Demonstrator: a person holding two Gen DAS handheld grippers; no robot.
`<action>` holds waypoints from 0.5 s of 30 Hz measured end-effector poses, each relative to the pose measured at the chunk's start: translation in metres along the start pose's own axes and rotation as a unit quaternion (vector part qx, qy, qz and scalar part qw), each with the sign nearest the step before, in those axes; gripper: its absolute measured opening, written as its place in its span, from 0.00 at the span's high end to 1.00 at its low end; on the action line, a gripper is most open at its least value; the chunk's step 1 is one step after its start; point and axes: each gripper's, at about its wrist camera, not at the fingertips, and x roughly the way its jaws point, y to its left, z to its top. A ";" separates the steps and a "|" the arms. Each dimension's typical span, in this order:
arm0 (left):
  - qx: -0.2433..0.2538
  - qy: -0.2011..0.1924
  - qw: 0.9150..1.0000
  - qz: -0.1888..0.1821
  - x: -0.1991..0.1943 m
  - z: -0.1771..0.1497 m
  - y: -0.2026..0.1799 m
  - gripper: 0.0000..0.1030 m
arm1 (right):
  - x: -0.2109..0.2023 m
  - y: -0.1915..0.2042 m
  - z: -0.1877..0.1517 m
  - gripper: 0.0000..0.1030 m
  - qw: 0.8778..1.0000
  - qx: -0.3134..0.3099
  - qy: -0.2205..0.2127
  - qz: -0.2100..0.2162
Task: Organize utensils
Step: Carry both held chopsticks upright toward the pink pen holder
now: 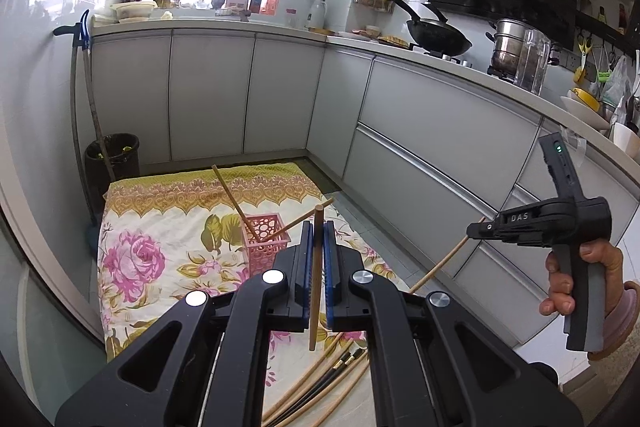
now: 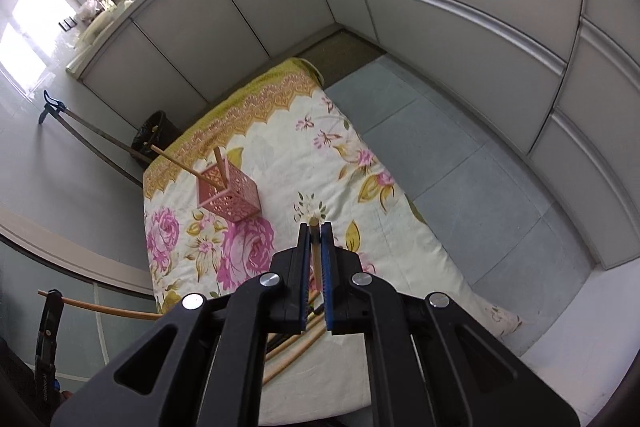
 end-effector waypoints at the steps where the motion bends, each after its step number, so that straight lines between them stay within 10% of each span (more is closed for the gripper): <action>1: 0.000 0.000 1.000 0.001 0.002 0.003 -0.001 0.96 | -0.006 0.002 0.004 0.95 1.000 -0.005 -0.010 0.003; 15: 0.021 -0.032 0.998 0.046 0.027 0.073 -0.011 0.96 | -0.054 0.031 0.058 0.95 0.995 -0.058 -0.077 0.011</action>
